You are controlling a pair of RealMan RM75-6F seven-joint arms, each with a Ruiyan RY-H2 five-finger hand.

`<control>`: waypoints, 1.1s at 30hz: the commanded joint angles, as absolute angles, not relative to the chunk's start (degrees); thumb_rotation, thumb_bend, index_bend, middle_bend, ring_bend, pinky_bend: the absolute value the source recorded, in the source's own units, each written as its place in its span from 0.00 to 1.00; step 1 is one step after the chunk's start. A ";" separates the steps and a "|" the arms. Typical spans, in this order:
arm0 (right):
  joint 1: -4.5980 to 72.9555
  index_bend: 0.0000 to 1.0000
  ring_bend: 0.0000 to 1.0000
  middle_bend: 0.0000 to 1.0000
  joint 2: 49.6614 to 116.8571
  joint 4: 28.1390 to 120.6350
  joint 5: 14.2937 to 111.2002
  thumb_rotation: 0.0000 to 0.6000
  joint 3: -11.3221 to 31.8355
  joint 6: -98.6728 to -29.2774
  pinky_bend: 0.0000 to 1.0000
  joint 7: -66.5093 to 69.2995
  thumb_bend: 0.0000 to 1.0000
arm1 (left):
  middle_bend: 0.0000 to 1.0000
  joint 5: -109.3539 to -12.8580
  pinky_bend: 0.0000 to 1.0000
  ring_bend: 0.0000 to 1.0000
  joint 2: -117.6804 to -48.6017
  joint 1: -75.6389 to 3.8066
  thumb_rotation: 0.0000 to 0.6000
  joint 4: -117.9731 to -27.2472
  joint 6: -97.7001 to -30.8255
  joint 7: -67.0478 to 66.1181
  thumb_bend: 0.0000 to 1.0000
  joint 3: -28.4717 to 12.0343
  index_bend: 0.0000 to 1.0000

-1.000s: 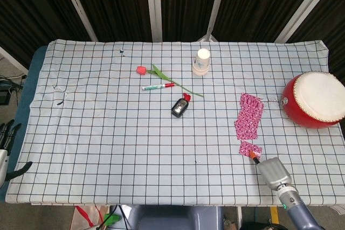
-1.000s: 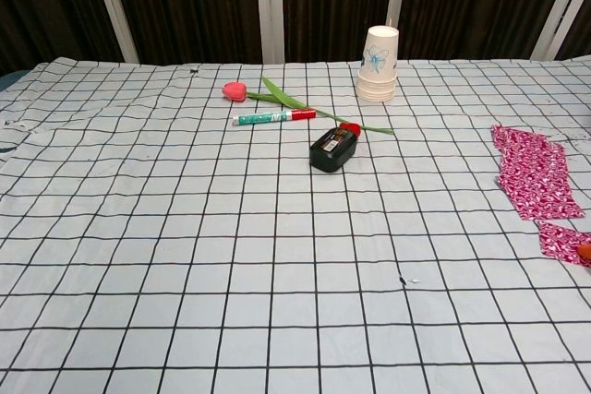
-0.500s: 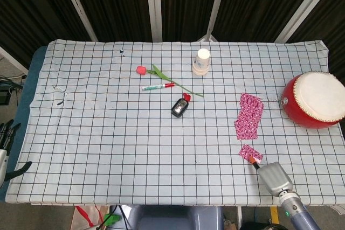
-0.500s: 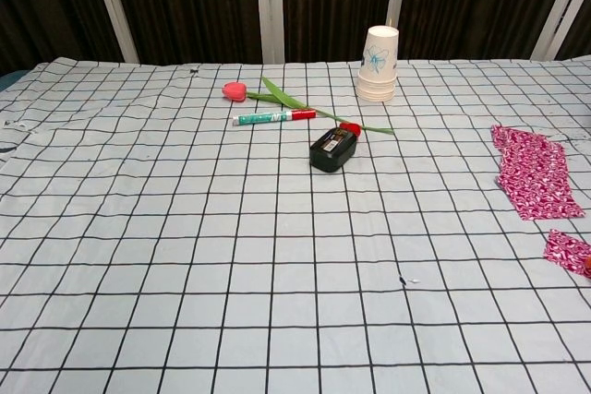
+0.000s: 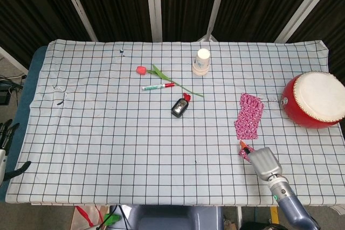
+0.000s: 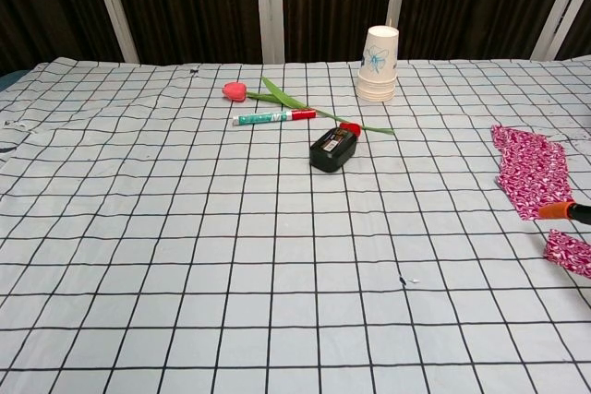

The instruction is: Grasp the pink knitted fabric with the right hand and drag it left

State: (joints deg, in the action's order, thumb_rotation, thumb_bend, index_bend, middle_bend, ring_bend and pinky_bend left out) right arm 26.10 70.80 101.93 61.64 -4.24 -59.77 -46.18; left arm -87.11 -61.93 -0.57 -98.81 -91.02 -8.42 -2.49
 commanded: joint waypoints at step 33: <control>33.64 0.07 0.84 0.82 74.77 94.85 46.70 1.00 -1.95 -54.74 0.66 -48.02 0.88 | 0.00 -86.33 0.02 0.00 -62.22 -0.61 1.00 -98.86 -90.85 -9.54 0.25 -2.77 0.10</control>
